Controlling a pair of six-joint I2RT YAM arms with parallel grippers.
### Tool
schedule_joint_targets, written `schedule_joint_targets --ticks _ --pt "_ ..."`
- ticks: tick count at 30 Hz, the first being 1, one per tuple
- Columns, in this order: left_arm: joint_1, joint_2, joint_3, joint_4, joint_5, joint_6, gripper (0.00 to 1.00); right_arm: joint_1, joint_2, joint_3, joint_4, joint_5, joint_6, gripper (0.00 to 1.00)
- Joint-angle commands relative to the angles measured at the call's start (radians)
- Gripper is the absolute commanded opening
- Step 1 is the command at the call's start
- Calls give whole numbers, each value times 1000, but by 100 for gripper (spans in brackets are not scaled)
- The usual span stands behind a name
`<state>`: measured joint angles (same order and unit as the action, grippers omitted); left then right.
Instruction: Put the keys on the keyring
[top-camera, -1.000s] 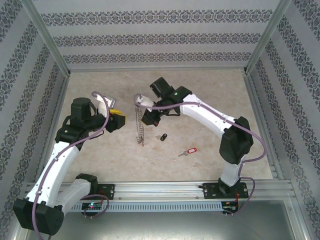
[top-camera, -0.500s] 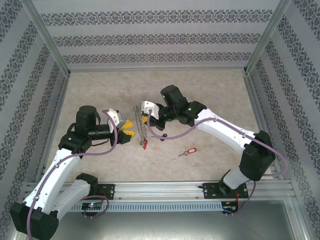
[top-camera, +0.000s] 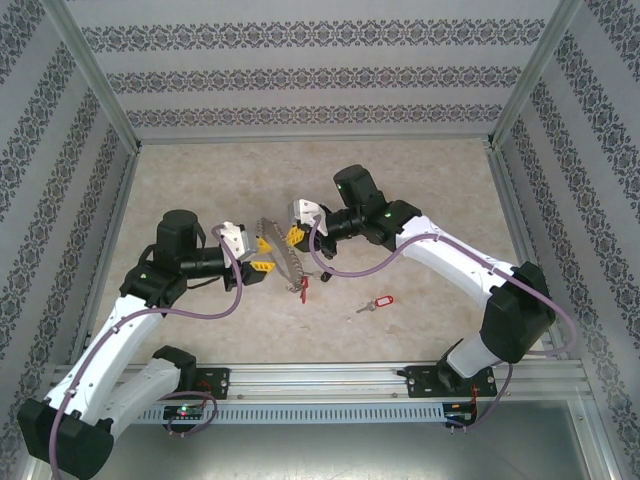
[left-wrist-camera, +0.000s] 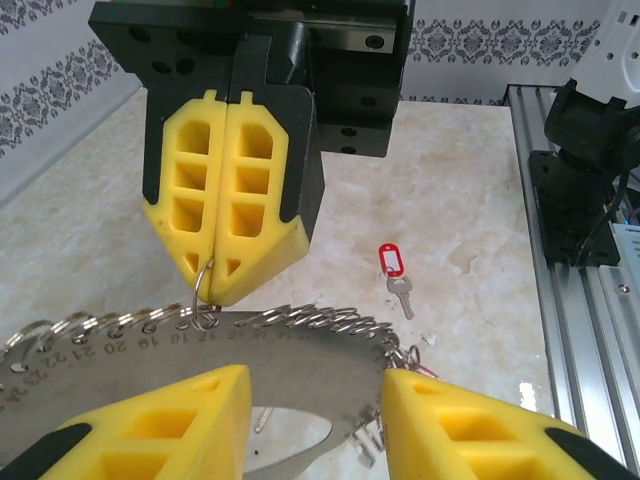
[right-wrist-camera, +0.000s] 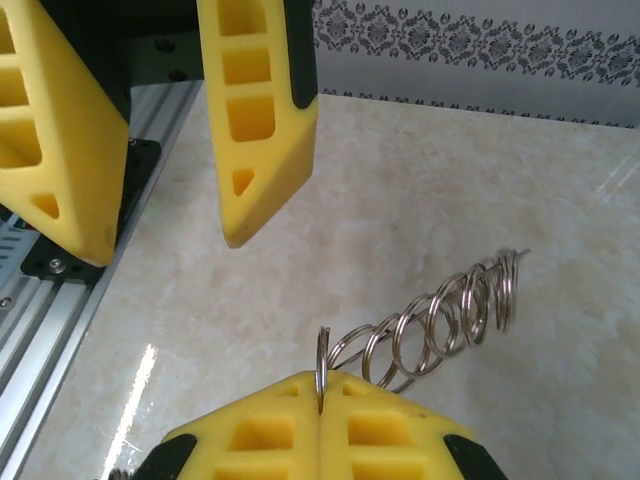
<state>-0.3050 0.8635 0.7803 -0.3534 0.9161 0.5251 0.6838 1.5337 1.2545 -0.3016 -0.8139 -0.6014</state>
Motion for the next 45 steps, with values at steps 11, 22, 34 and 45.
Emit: schedule_joint_targets --ticks 11,22,34,45 --pt "-66 38 43 114 -76 46 36 8 -35 -6 51 -57 12 0" --pt "-76 61 47 161 -104 37 37 19 -32 -5 50 -38 6 0" --pt "-77 85 59 104 -131 72 33 26 -35 -4 69 -47 8 0" --pt "-77 117 74 34 -144 110 28 32 -42 -19 83 -14 4 0"
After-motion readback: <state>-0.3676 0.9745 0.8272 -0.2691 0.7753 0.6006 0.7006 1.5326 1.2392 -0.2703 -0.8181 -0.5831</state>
